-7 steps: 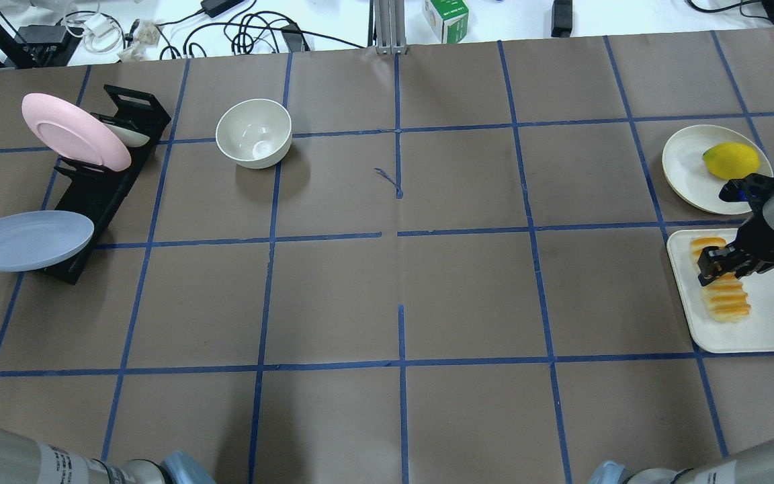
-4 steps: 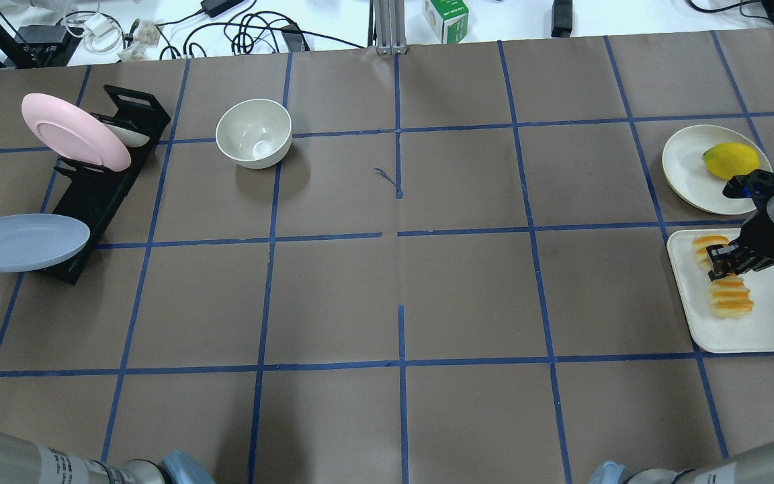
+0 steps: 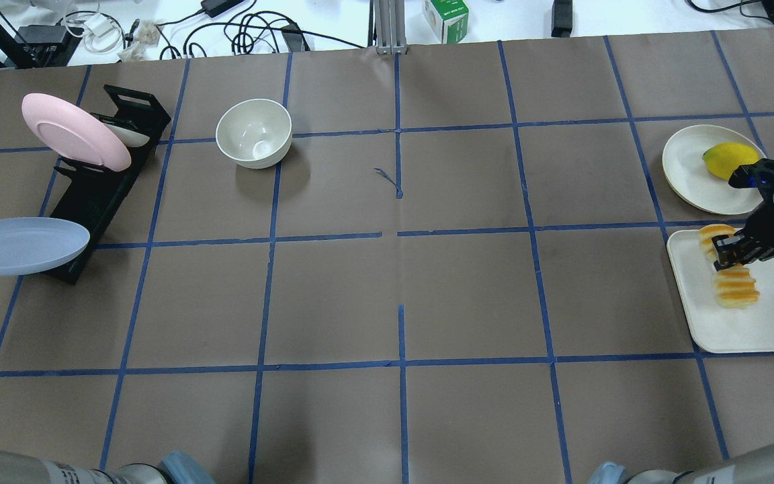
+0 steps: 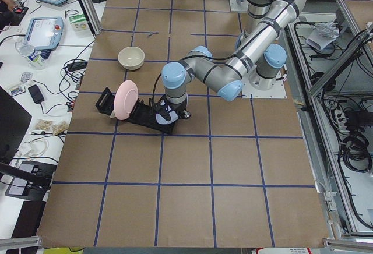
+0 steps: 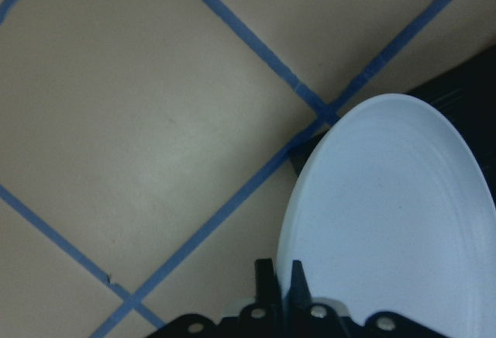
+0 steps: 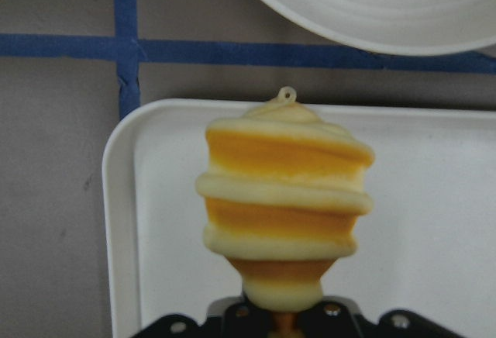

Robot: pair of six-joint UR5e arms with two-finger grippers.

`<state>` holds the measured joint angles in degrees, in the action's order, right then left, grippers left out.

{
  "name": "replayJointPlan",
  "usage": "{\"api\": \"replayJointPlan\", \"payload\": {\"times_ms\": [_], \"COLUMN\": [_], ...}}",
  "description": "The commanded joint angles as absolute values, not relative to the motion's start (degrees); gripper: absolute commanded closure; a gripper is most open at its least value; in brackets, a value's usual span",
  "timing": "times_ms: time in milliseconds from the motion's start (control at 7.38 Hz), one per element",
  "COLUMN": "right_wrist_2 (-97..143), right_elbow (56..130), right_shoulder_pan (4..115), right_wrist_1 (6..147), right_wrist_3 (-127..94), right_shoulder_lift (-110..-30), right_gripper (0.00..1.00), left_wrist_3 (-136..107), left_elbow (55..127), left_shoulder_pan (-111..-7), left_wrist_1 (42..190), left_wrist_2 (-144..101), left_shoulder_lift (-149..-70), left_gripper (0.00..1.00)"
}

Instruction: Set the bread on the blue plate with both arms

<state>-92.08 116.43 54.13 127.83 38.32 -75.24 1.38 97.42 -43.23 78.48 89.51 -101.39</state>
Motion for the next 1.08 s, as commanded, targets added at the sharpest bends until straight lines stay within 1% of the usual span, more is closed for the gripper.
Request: {"api": "replayJointPlan", "payload": {"times_ms": [0,136,271,542,814,949], "right_wrist_2": [-91.9,-91.8,-91.8,-92.2,-92.4,-92.1], "right_elbow": [113.5,111.7,110.0,107.2,99.4,96.0], "right_shoulder_pan": [54.4,54.4,54.9,56.2,59.3,61.2], "right_wrist_1": [124.5,122.3,120.6,118.0,109.1,105.6], "right_wrist_3": [38.3,38.3,38.2,38.0,34.9,29.5], "right_shoulder_lift": [-76.6,-76.6,-76.6,-76.6,-76.6,-76.6], "right_gripper": [1.00,1.00,1.00,1.00,1.00,1.00], "left_wrist_3": [1.1,0.9,-1.5,-12.2,-29.9,-36.3], "left_elbow": [99.6,102.0,104.6,106.8,109.1,112.1], "left_shoulder_pan": [-44.9,-48.7,-54.5,-68.5,-81.8,-87.1], "left_wrist_1": [84.8,84.8,83.6,72.8,58.2,51.4], "left_wrist_2": [82.5,79.0,76.4,74.4,74.6,75.1], "left_shoulder_lift": [-97.3,-96.2,-94.9,-94.8,-96.6,-96.9], "left_gripper": [1.00,1.00,1.00,1.00,1.00,1.00]}}
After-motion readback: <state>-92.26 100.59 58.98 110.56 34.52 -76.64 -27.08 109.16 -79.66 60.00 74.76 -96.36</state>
